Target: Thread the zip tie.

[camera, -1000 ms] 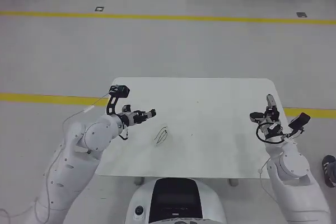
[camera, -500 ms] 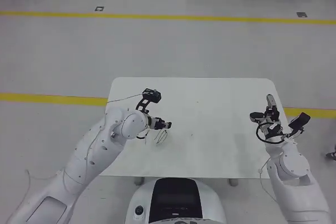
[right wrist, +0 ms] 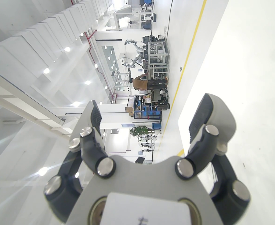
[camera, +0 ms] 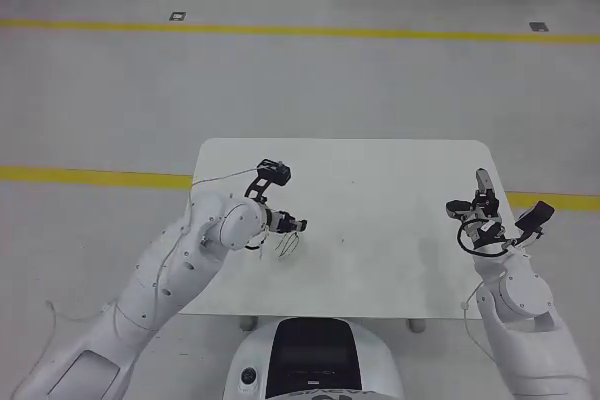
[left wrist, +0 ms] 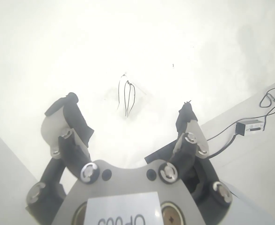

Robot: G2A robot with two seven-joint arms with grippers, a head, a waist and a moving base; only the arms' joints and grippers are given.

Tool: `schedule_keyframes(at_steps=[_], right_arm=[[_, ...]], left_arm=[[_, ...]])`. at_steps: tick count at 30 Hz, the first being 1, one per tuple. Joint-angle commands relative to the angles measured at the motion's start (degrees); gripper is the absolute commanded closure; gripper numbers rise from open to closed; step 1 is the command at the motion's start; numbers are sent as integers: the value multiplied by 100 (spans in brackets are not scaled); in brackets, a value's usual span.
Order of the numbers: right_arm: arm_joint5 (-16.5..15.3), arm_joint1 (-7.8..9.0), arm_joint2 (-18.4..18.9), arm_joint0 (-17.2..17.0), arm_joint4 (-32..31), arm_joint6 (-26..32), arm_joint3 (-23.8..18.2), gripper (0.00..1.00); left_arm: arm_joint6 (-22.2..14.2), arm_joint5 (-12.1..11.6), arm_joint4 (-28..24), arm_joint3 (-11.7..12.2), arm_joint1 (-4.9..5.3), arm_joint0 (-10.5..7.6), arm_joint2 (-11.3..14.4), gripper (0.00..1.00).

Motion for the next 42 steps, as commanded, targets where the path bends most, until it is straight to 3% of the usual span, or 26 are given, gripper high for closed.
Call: schedule_keyframes(at_steps=[1, 5, 8, 27, 31, 37, 42], right_arm=[[0, 0, 0, 0, 0, 0, 0, 0], [0, 0, 0, 0, 0, 0, 0, 0], [0, 0, 0, 0, 0, 0, 0, 0], [0, 0, 0, 0, 0, 0, 0, 0], [0, 0, 0, 0, 0, 0, 0, 0], [0, 0, 0, 0, 0, 0, 0, 0], [0, 0, 0, 0, 0, 0, 0, 0]], left_arm=[[-337, 135, 251, 10, -54, -181, 271, 0], [-843, 408, 387, 259, -220, -547, 769, 0], [-940, 547, 217, 526, -339, -698, 993, 0], [-869, 523, 201, 554, -342, -670, 1004, 0], [-664, 517, 39, 782, -398, -704, 1033, 0], [-498, 512, -435, 1434, -553, -884, 1158, 0], [-491, 557, -366, 1492, -567, -925, 1193, 0]])
